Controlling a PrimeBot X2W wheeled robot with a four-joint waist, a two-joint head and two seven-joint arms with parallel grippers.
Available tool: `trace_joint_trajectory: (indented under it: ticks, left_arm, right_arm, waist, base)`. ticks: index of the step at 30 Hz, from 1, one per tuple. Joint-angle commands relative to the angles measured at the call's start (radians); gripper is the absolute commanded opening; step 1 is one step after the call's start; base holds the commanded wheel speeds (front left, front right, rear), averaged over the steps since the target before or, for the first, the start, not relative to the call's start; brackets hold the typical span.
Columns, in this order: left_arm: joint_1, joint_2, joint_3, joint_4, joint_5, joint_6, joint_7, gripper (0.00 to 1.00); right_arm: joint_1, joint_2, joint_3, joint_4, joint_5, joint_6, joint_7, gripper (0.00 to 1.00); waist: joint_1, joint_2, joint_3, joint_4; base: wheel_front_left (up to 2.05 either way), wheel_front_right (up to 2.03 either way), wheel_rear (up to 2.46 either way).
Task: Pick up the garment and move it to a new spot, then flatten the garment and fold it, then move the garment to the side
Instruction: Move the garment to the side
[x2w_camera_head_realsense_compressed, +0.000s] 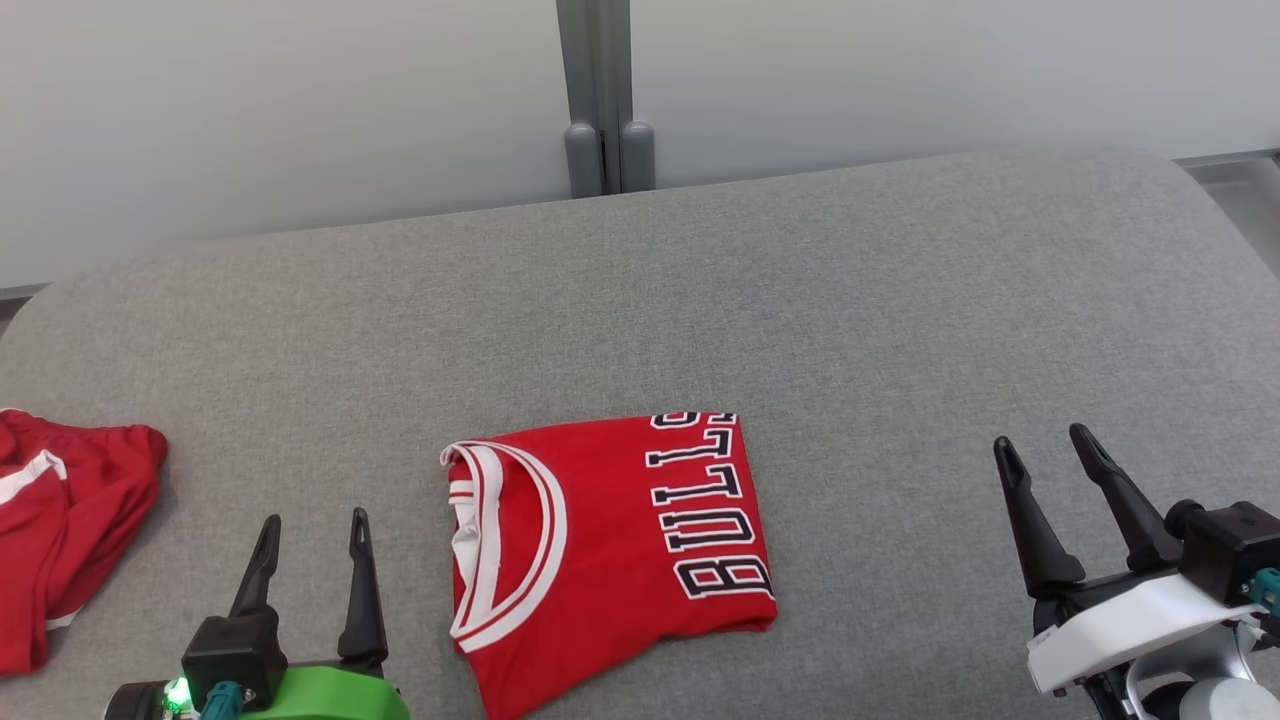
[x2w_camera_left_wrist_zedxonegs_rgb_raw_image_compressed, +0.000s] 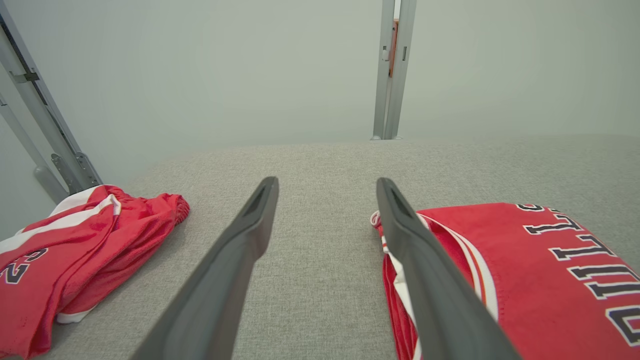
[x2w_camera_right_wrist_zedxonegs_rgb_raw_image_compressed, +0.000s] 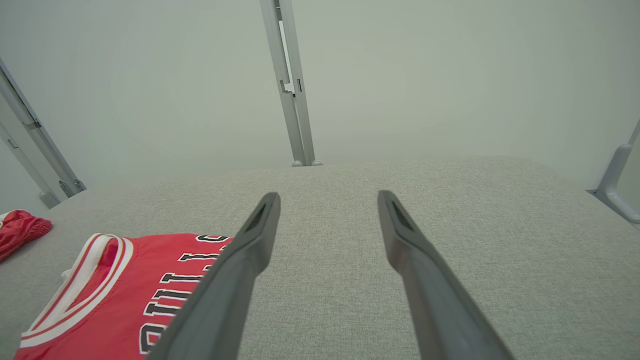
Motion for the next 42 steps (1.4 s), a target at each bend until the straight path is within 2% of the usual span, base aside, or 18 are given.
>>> trace_joint_trajectory:
  ticks: [1,16,23,31,34,41,42]
  left_arm:
    - [0.011,0.004,0.000,0.003,-0.005,-0.002,-0.001,1.00]
    - [-0.027,0.009,0.002,0.005,0.000,0.000,-0.010,1.00]
    - [-0.110,-0.003,0.004,-0.031,0.025,-0.011,-0.019,1.00]
    - [-0.219,-0.041,0.000,-0.044,0.057,-0.034,-0.029,1.00]
    - [-0.254,-0.059,0.003,-0.041,0.072,-0.046,-0.028,1.00]
    - [-0.283,-0.080,0.036,-0.043,0.107,-0.070,-0.029,1.00]
    - [-0.282,-0.082,0.043,-0.043,0.113,-0.072,-0.029,1.00]
  right_arm:
    - [0.015,0.002,-0.001,-0.005,0.002,0.000,0.004,1.00]
    - [0.001,-0.006,-0.012,-0.010,-0.006,0.000,0.010,1.00]
    - [-0.054,-0.017,0.029,0.015,0.006,0.000,0.036,1.00]
    - [-0.163,-0.004,0.179,0.154,0.054,0.000,0.037,1.00]
    - [-0.223,0.012,0.237,0.245,0.071,0.000,0.023,1.00]
    - [-0.312,0.039,0.308,0.424,0.097,0.000,0.064,1.00]
    - [-0.314,0.040,0.320,0.448,0.101,0.000,0.082,0.80]
  waist:
    - [0.0000,0.0000,0.000,0.000]
    - [0.0000,0.0000,0.021,0.007]
    - [0.0000,0.0000,0.115,0.059]
    - [0.0000,0.0000,0.232,0.141]
    - [0.0000,0.0000,0.273,0.167]
    - [0.0000,0.0000,0.313,0.180]
    - [0.0000,0.0000,0.316,0.176]
  base:
    - [0.00,0.00,0.00]
    - [0.00,0.00,0.00]
    - [0.00,0.00,0.00]
    - [0.00,0.00,0.00]
    - [0.00,0.00,0.00]
    - [0.00,0.00,0.00]
    - [0.00,0.00,0.00]
